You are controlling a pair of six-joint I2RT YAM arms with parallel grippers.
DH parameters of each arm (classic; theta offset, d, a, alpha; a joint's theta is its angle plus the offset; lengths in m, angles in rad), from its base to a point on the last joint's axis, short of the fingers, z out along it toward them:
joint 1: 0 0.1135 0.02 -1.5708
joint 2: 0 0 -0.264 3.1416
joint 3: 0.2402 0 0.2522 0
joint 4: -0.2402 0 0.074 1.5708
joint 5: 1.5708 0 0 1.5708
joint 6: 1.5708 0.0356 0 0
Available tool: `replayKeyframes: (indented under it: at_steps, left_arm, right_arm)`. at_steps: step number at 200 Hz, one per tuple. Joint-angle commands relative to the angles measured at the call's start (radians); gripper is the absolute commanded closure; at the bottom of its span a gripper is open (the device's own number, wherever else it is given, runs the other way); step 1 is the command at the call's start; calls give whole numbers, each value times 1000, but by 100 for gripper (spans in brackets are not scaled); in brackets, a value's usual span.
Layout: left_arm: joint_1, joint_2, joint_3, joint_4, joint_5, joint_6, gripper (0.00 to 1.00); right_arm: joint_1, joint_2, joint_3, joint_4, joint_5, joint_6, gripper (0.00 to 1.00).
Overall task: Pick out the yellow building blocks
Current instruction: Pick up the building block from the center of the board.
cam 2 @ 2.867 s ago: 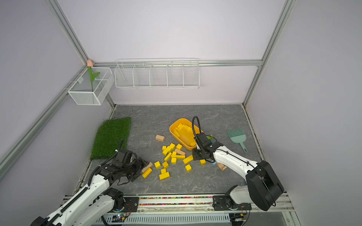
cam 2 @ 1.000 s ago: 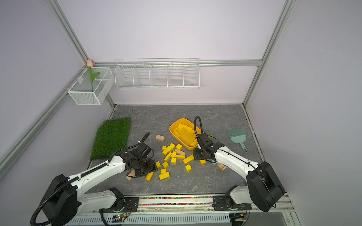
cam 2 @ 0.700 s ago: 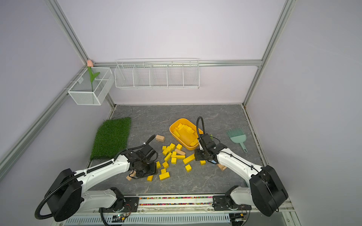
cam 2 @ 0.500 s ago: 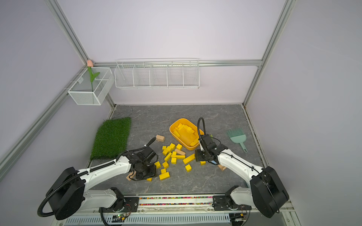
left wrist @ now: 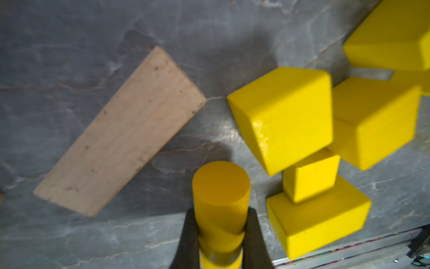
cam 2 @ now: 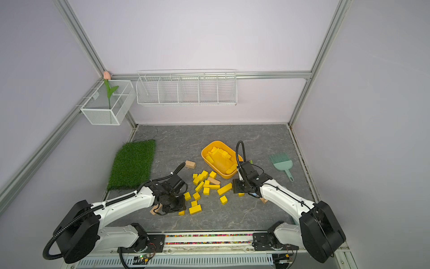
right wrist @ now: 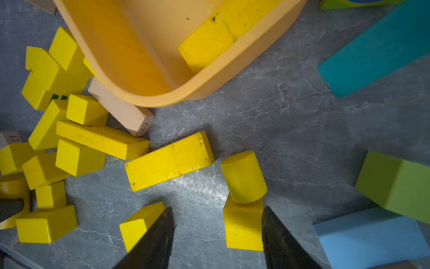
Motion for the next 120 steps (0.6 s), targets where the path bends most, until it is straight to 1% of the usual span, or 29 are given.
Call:
replayKeyframes:
  at_steps: [1, 37, 66, 88, 120]
  left_arm:
    - [-5, -39, -12, 1, -22, -1, 100]
    - [-5, -171, 78, -96, -101, 14, 100]
    - [-4, -200, 153, -85, -104, 46, 100]
    - [-4, -165, 217, -62, -117, 73, 100]
    - [-4, 3, 384, -73, -115, 148, 99]
  right_arm:
    - [-8, -25, -20, 11, -6, 17, 38]
    - [-10, -4, -12, 15, -15, 13, 38]
    - [-11, -6, -15, 17, -21, 13, 38]
    - [-14, -11, -16, 16, -21, 13, 38]
    - [-22, -17, -23, 23, -33, 13, 37]
